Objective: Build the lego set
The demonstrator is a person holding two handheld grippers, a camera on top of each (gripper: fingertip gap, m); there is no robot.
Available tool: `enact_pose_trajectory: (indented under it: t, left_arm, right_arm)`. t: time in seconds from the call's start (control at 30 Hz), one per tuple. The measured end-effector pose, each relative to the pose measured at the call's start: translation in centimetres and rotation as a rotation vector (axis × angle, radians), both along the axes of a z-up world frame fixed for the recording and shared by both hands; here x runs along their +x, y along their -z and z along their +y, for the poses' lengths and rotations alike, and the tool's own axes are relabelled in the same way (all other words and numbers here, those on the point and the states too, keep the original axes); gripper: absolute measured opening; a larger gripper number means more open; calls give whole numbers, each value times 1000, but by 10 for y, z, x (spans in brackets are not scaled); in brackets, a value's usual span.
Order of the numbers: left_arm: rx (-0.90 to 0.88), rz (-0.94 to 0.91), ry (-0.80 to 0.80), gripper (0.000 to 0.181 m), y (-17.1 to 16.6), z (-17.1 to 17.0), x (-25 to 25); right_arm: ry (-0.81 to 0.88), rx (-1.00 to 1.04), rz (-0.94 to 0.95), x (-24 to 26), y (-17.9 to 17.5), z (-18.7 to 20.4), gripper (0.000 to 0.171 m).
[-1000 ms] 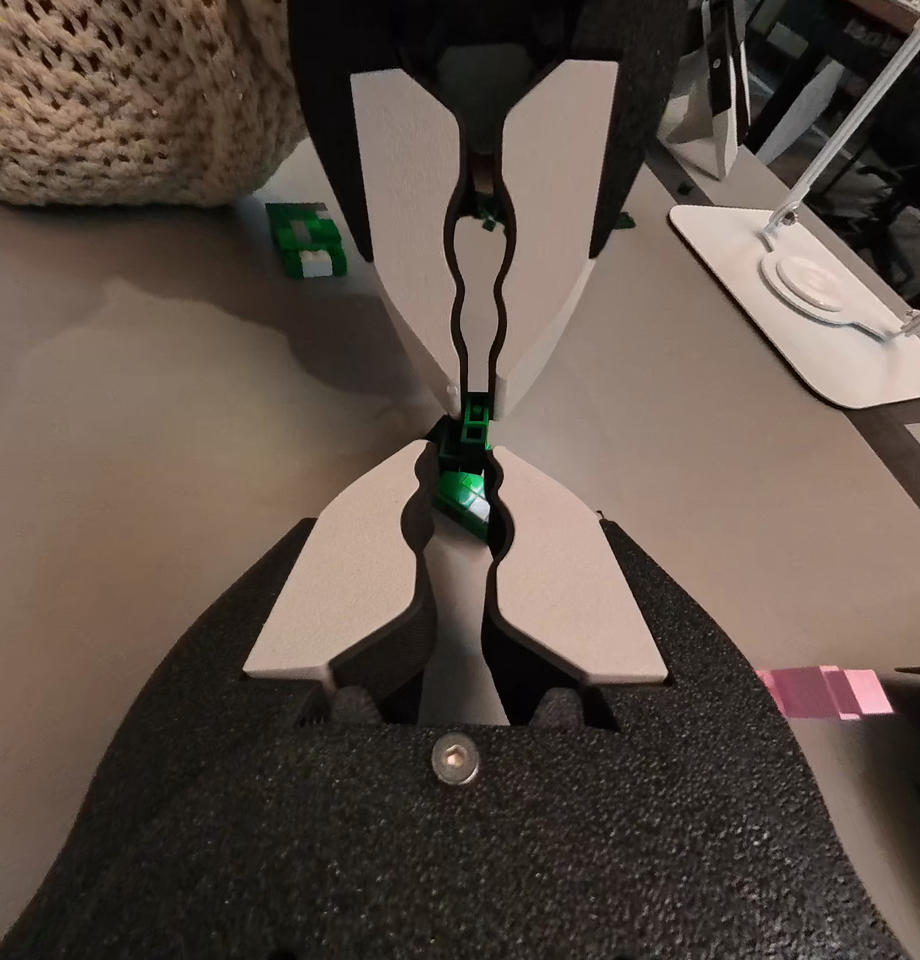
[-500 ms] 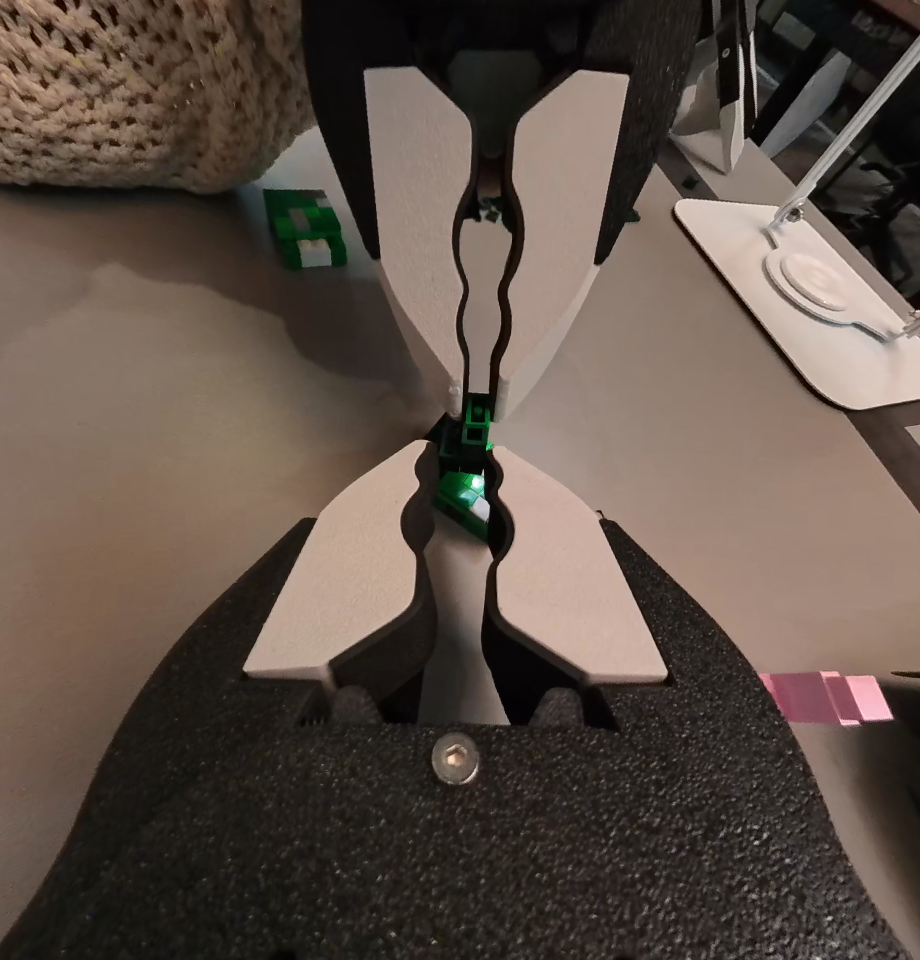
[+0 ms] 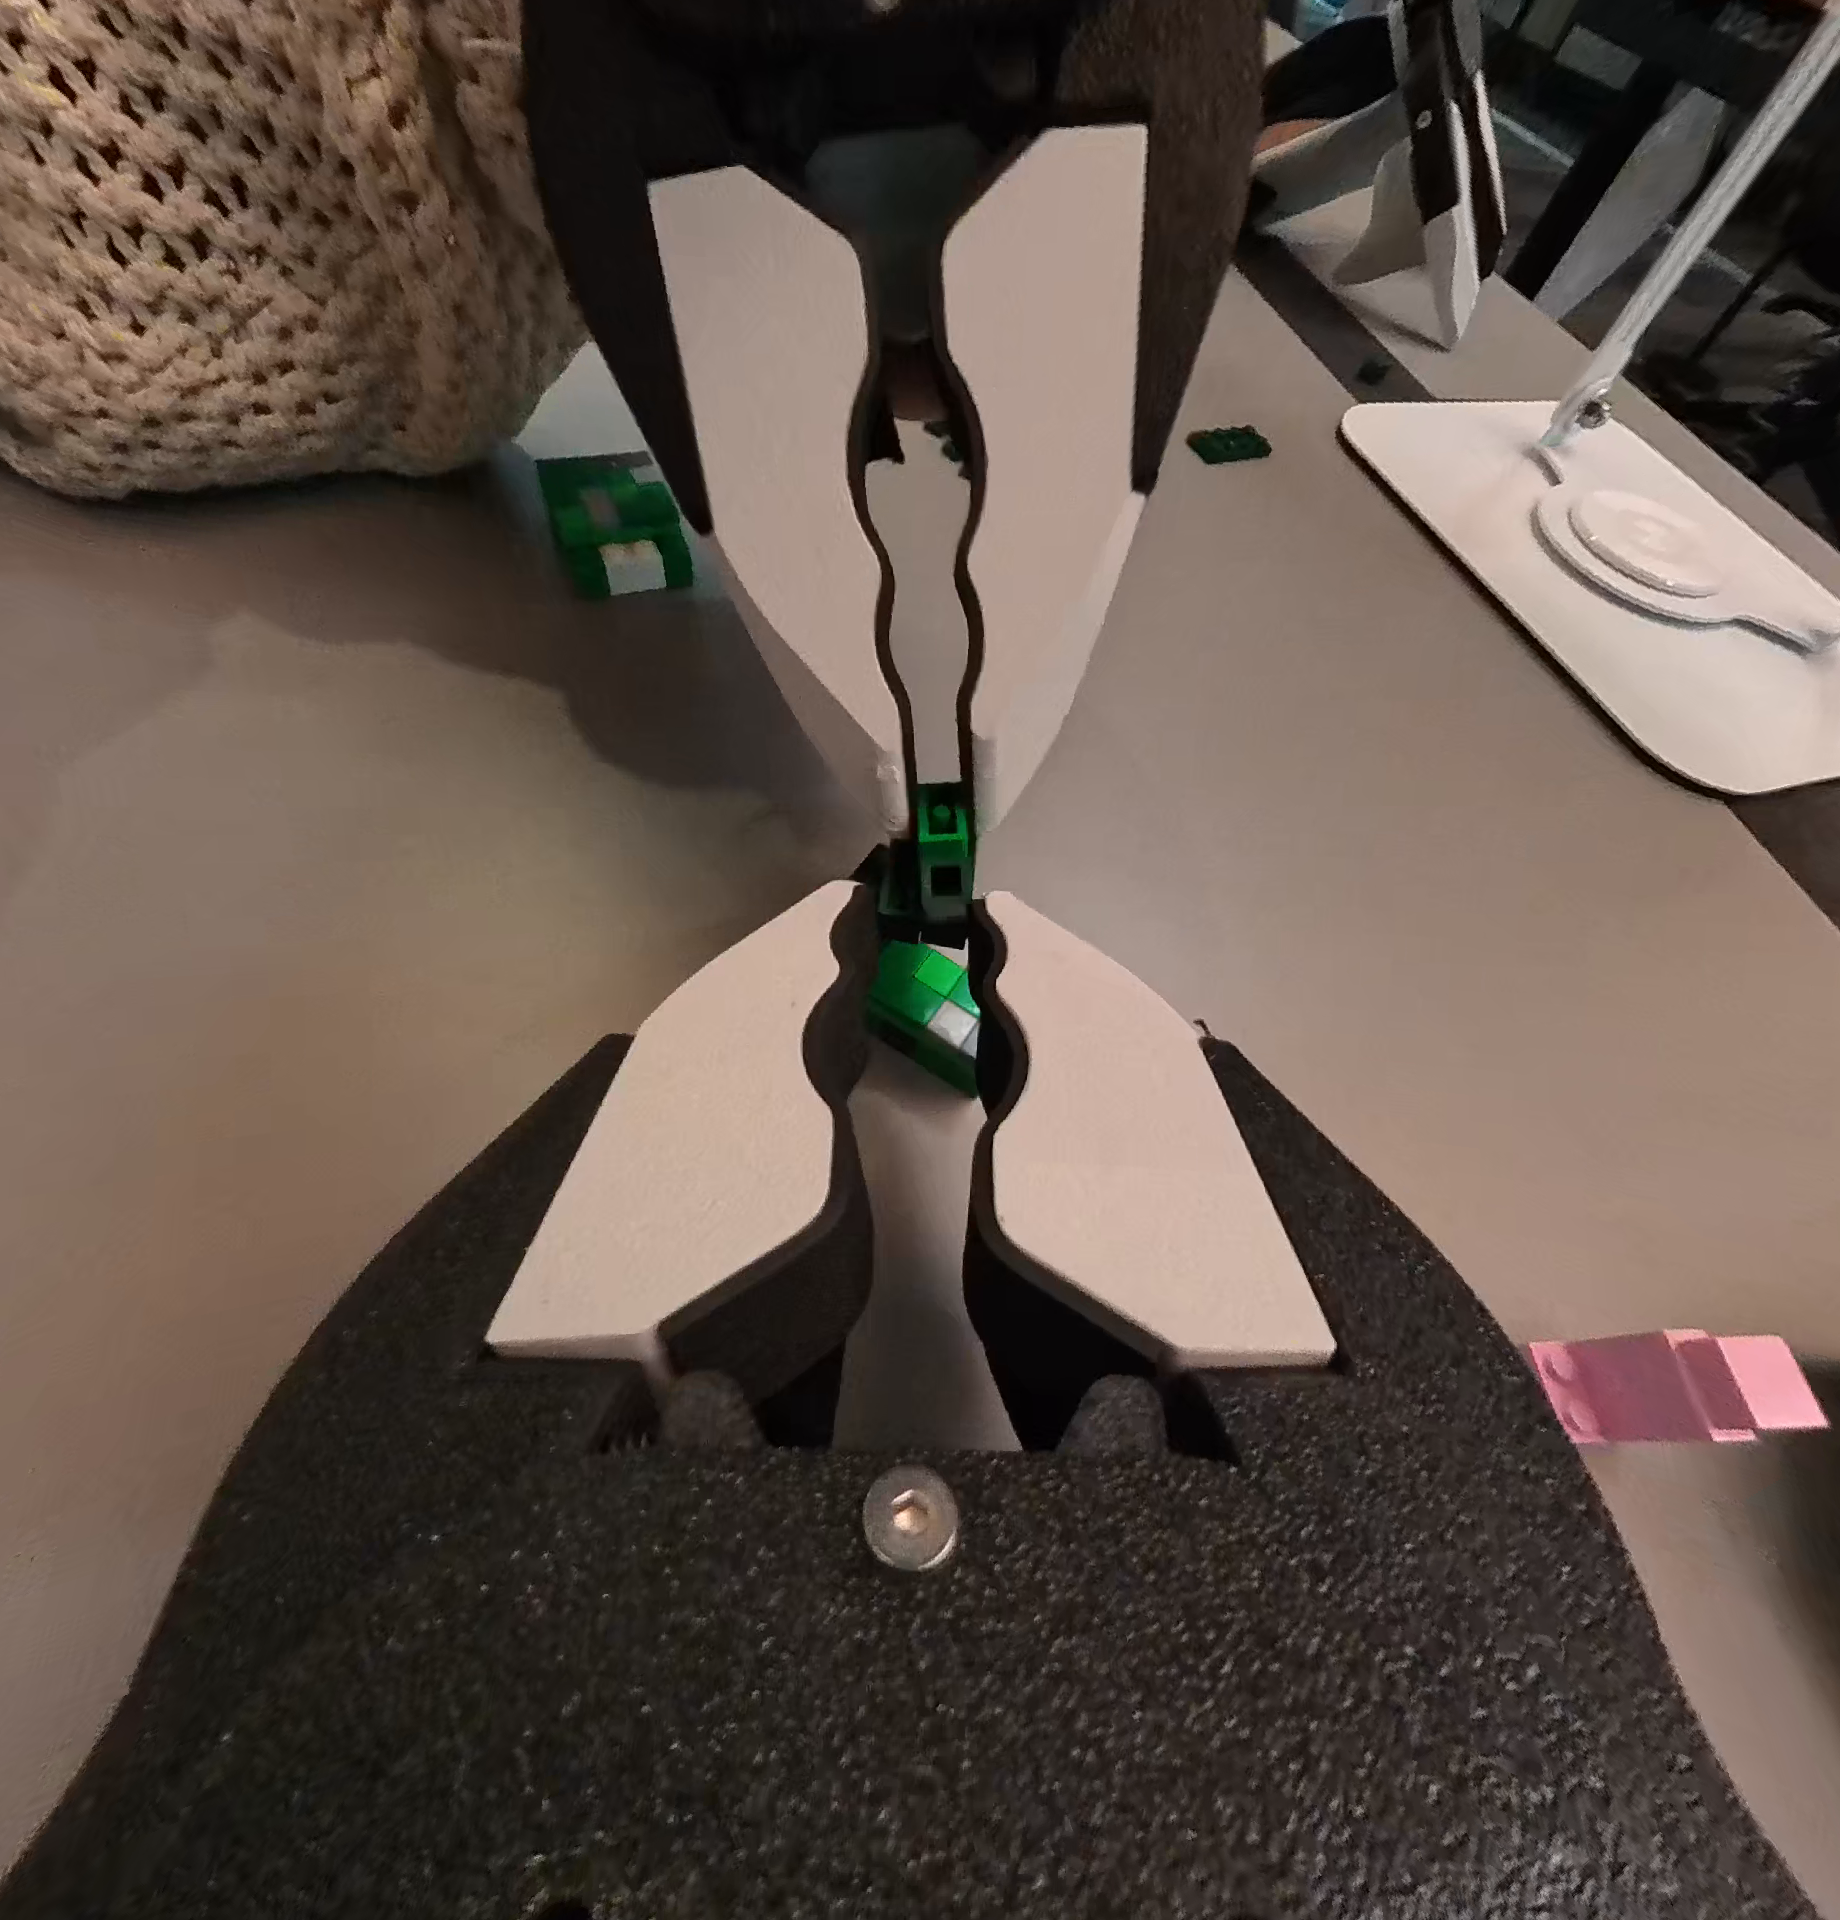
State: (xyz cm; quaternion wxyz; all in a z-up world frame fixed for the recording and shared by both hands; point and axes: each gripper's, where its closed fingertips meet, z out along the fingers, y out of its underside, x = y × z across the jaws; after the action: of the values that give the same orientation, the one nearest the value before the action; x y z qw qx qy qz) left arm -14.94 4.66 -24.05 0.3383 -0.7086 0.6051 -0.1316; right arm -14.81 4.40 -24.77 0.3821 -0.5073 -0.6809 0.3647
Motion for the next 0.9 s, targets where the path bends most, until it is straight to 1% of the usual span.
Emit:
enact_pose_trajectory:
  t: [0.3,0.9]
  left_arm:
    - [-14,125,19,8,12,0,0]
    - [-11,150,-12,8,17,3,-7]
  right_arm:
    - [7,77,-82,-1,14,-2,17]
    - [16,83,-113,0,19,-3,17]
